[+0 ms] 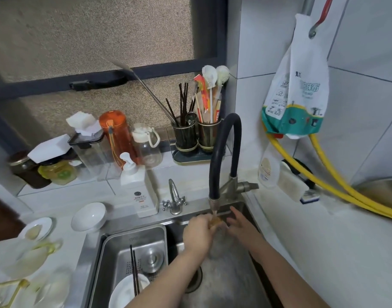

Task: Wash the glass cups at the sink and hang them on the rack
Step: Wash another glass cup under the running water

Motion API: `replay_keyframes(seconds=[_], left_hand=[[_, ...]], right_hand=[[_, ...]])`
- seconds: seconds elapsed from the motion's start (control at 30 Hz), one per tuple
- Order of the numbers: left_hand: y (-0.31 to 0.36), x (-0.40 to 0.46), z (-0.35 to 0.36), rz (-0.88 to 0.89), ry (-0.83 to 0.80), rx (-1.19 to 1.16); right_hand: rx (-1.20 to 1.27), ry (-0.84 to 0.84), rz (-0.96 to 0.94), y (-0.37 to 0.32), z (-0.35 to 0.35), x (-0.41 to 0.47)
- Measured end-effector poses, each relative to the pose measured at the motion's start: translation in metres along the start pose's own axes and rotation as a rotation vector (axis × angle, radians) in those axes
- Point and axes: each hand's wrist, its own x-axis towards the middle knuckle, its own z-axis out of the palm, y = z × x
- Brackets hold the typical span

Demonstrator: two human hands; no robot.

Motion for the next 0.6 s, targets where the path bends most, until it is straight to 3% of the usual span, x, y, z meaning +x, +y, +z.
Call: replay_keyframes(seconds=[0.2, 0.43, 0.6], left_hand=[[-0.004, 0.003, -0.003, 0.048, 0.056, -0.081], [-0.01, 0.001, 0.0, 0.056, 0.062, -0.241], [-0.007, -0.001, -0.006, 0.061, 0.087, -0.304]], right_hand=[[-0.076, 0.129, 0.068, -0.001, -0.02, 0.03], [-0.085, 0.391, -0.029, -0.025, -0.046, 0.061], [-0.125, 0.405, 0.014, -0.012, -0.059, 0.108]])
